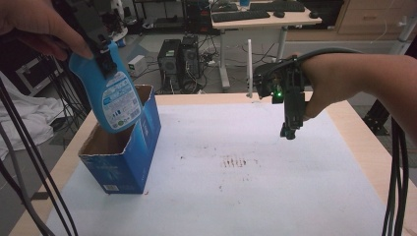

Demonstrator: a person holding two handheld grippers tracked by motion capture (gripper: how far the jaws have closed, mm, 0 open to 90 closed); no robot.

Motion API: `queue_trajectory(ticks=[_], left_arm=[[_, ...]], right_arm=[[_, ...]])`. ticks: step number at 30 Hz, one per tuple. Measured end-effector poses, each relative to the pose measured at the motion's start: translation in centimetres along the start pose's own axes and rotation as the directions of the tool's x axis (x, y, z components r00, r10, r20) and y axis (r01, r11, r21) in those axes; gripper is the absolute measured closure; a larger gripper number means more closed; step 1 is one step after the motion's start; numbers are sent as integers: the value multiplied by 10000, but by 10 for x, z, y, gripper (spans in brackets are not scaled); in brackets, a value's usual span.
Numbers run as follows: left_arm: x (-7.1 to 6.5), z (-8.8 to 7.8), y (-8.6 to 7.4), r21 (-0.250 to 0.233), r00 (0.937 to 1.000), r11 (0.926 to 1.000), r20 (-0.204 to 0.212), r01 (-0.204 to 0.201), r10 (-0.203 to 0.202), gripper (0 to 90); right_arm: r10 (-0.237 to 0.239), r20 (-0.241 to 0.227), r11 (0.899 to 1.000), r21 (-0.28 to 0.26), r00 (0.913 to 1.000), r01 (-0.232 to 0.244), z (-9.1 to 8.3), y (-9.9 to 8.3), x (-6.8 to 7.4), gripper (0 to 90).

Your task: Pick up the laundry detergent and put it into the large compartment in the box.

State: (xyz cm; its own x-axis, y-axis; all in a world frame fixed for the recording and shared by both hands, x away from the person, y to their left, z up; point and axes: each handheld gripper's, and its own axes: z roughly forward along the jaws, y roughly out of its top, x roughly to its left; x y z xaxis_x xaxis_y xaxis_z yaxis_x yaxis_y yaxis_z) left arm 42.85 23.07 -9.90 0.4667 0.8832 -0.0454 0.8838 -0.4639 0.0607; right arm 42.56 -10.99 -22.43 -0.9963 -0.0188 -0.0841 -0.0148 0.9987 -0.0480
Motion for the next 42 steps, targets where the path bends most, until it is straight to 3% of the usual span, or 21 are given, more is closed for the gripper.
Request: queue_trajectory(ticks=[3,9,25,33,35,38,42], left_arm=[[7,1,-2,-92,9983,9983,-103,575,-576,383],[13,12,-2,118,9914,9918,-344,1269,-1264,383],[26,49,0,379,9783,9783,-459,2038,-2020,383],[31,70,2,602,9822,9805,-261,1871,-1859,383],[31,80,3,675,9879,9856,-232,1548,-1535,383],[30,89,4,670,9912,9891,-272,1312,-1296,383],[28,102,5,833,9981,9951,-343,535,-508,383]], right_arm=[[-2,21,10000,-7,10000,2,-1,2,1,21],[-76,51,9999,-68,10000,76,-3,5,2,21],[-56,85,9999,-98,9999,57,-4,4,3,21],[-11,73,10000,-96,10000,12,-3,5,3,21],[-89,69,10000,-41,9999,90,-2,6,2,21],[-119,53,9999,1,9999,119,-3,6,2,21],[-13,42,10000,27,10000,13,-3,5,3,21]])
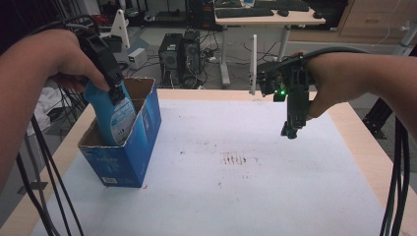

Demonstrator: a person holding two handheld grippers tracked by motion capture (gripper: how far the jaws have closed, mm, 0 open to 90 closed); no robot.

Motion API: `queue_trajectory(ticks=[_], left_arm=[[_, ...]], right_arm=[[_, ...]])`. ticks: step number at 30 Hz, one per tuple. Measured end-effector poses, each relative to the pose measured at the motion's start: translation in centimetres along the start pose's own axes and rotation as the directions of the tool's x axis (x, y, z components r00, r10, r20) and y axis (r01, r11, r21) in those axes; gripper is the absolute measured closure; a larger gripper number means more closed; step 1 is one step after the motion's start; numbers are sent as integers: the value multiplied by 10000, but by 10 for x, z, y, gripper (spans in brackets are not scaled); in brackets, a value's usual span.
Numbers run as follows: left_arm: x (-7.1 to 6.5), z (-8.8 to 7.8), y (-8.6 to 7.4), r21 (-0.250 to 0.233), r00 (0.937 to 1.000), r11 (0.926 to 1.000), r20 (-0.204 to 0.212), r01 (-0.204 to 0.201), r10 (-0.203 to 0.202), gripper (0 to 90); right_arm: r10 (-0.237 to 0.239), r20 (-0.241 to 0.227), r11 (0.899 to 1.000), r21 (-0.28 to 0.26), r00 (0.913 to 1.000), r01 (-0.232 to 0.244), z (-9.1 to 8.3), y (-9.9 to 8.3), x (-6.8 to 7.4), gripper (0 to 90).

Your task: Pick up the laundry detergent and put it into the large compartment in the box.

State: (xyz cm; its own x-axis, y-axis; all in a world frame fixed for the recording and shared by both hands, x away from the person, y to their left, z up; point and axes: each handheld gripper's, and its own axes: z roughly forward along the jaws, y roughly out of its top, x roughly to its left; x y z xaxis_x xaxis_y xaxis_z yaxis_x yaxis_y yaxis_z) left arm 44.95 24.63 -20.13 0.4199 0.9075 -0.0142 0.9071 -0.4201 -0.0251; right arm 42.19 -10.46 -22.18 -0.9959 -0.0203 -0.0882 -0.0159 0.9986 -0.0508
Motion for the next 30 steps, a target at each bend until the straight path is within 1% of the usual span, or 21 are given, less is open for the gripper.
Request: queue_trajectory(ticks=[2,3,4,5,6,7,8,9,10,11,14,15,18,20,21,22,24,25,27,29,30], left_arm=[[-1,6,1,101,9991,9991,-56,-408,409,383],[-1,6,1,101,9991,9991,-56,-408,409,383],[-2,11,1,188,9972,9971,-63,-743,744,383],[-2,11,1,188,9972,9971,-63,-743,744,383],[-3,17,2,289,9928,9924,-36,-1196,1197,383],[-3,19,2,304,9888,9884,-55,-1490,1492,383],[-3,19,2,304,9888,9884,-55,-1490,1492,383],[-4,24,1,277,9835,9831,-57,-1808,1810,383],[-4,24,1,277,9835,9831,-57,-1808,1810,383],[-5,26,1,254,9808,9806,-57,-1945,1947,383],[-5,33,0,410,9662,9656,-124,-2569,2576,384],[-5,36,0,440,9592,9586,-168,-2812,2821,383],[-5,42,0,602,9482,9473,-258,-3148,3167,383],[-5,46,1,667,9384,9369,-186,-3431,3450,383],[-5,48,0,603,9368,9355,-147,-3480,3494,383],[-5,49,1,669,9291,9275,-156,-3678,3696,383],[-5,53,1,589,9242,9231,-172,-3800,3816,383],[-5,53,1,629,9188,9177,-208,-3923,3942,383],[-5,57,1,560,9212,9203,-177,-3873,3887,383],[-3,59,1,591,9128,9117,-163,-4065,4080,383],[-3,61,1,568,9108,9098,-143,-4112,4126,383]], right_arm=[[-34,12,10000,21,10000,34,0,-1,0,21],[-34,12,10000,21,10000,34,0,-1,0,21],[-3,12,10000,67,10000,3,0,-1,0,21],[-3,12,10000,67,10000,3,0,-1,0,21],[20,20,10000,60,10000,-20,1,-1,0,21],[53,15,9999,88,10000,-53,1,0,1,21],[53,15,9999,88,10000,-53,1,0,1,21],[24,-7,10000,72,10000,-24,2,1,1,21],[24,-7,10000,72,10000,-24,2,1,1,21],[90,-43,9999,145,10000,-89,2,2,1,21],[-1,-41,9999,128,10000,2,3,2,1,21],[16,-48,9999,140,10000,-16,3,3,1,21],[31,-77,9998,187,10000,-30,3,3,0,21],[29,-71,9999,169,10000,-28,4,3,0,21],[47,-83,9998,190,10000,-46,4,3,0,21],[50,-95,9997,221,9999,-48,5,3,0,21],[32,-108,9998,215,9999,-29,5,4,0,21],[140,-102,9997,205,9998,-138,5,4,0,21],[9,-121,9998,212,9999,-7,6,5,0,21],[30,-105,9997,233,9999,-28,6,6,1,21],[-50,-122,9997,241,9999,53,6,6,1,21]])
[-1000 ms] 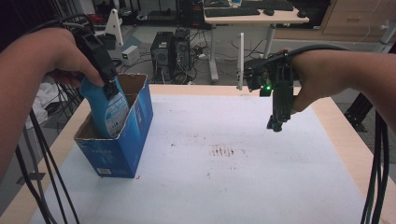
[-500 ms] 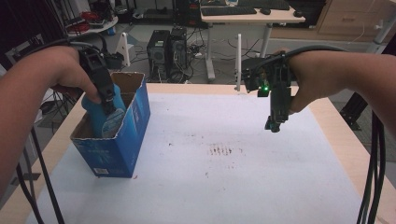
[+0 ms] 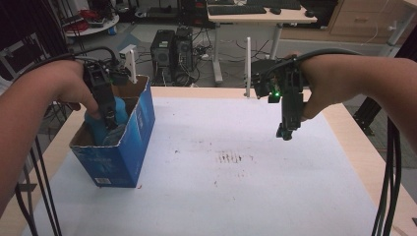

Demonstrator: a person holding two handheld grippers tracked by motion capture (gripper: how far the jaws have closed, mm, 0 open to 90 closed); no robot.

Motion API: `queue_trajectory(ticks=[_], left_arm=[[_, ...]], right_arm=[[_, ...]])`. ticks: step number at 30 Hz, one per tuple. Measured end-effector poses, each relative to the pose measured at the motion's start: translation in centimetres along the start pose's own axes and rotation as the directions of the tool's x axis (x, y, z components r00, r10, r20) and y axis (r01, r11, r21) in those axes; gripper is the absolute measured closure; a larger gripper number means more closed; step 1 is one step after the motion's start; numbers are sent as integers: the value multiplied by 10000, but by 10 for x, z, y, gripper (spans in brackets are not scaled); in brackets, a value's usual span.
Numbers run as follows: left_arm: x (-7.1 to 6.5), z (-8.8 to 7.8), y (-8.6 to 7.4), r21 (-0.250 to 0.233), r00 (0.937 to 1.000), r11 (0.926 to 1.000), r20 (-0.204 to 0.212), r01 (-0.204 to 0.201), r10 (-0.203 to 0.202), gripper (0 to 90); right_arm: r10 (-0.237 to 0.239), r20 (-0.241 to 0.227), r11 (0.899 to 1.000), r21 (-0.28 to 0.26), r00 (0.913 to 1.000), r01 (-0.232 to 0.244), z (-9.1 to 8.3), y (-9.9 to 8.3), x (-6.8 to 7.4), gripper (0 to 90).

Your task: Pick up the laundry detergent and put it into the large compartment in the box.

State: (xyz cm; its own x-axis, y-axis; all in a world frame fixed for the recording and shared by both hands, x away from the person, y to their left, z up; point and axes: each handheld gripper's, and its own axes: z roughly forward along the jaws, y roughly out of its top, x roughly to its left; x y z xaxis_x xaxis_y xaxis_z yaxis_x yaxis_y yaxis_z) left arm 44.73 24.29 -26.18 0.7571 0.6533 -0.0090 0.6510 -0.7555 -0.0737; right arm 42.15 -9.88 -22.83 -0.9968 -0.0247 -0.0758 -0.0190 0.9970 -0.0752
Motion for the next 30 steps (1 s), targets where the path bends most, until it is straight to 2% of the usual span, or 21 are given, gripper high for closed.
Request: queue_trajectory(ticks=[1,3,5,8,16,30], left_arm=[[0,2,0,13,9999,9999,-6,-108,108,383],[-1,4,0,-85,10000,9999,8,-80,80,383],[0,9,1,20,9995,9995,24,-309,309,383],[1,15,1,-48,9996,9997,99,-256,256,383],[4,29,2,-35,9982,9985,246,-542,543,382],[4,31,2,12,9982,9990,401,-451,451,377]], right_arm=[[8,7,10000,16,10000,-8,0,0,0,21],[22,12,10000,-13,10000,-22,0,1,0,21],[35,2,10000,-24,10000,-35,1,1,0,21],[40,4,10000,16,10000,-40,1,1,-1,21],[112,-47,9999,39,9999,-112,3,1,-1,21],[151,-88,9999,34,9998,-150,6,3,-3,21]])
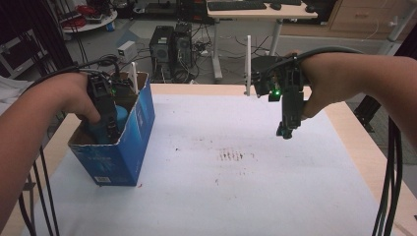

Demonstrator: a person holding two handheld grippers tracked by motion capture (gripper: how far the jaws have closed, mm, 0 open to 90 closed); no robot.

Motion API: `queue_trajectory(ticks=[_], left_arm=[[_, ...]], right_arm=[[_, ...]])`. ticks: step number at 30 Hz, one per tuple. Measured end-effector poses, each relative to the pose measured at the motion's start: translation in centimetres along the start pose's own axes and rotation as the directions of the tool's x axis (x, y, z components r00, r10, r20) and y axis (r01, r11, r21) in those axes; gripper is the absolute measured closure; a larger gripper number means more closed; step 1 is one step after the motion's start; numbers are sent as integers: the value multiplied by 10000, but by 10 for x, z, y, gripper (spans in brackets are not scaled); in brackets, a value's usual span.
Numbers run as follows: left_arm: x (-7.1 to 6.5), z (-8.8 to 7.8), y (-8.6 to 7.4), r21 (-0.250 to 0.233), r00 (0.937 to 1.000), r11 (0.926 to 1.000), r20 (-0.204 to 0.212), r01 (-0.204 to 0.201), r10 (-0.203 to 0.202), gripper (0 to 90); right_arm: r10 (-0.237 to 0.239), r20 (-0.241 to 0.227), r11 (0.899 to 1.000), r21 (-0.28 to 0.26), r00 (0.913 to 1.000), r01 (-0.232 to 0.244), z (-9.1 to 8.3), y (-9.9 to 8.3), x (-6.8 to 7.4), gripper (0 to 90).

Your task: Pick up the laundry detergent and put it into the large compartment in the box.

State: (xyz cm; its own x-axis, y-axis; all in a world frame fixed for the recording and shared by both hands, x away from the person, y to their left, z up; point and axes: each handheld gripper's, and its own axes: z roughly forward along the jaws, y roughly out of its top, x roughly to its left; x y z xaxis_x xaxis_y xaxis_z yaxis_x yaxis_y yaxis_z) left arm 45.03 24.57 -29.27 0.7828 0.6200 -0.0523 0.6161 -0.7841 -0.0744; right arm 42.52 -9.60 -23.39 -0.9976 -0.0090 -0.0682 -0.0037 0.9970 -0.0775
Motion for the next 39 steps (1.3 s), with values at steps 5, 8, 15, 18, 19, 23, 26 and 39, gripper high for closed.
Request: queue_trajectory(ticks=[5,8,15,18,19,23,26,39], left_arm=[[-1,-3,0,-39,9997,10000,228,-81,82,358],[-2,-7,-1,-172,9997,9998,196,-109,113,332],[-3,-13,-3,-146,9998,9999,198,36,-33,310],[-2,-15,-3,-17,9998,9999,114,145,-145,271],[-3,-15,-4,-54,9999,9999,64,127,-126,271],[-4,-21,-6,-174,9998,9997,94,156,-154,258],[-3,-25,-9,-184,9997,9995,32,262,-261,232],[-7,-47,-11,-503,9993,9981,14,362,-361,159]], right_arm=[[-42,16,10000,-30,10000,42,-1,0,0,21],[-76,22,9999,-88,10000,77,-1,-1,0,21],[-68,54,9999,-92,10000,69,-2,-1,1,21],[-99,63,9999,-122,9999,100,-2,-1,2,21],[-105,59,9999,-129,9999,106,-2,-1,2,21],[-23,39,10000,-91,10000,24,-3,-1,3,21],[-63,31,9999,-106,10000,63,-3,-2,3,21],[-11,1,10000,-90,10000,11,-3,-4,1,21]])
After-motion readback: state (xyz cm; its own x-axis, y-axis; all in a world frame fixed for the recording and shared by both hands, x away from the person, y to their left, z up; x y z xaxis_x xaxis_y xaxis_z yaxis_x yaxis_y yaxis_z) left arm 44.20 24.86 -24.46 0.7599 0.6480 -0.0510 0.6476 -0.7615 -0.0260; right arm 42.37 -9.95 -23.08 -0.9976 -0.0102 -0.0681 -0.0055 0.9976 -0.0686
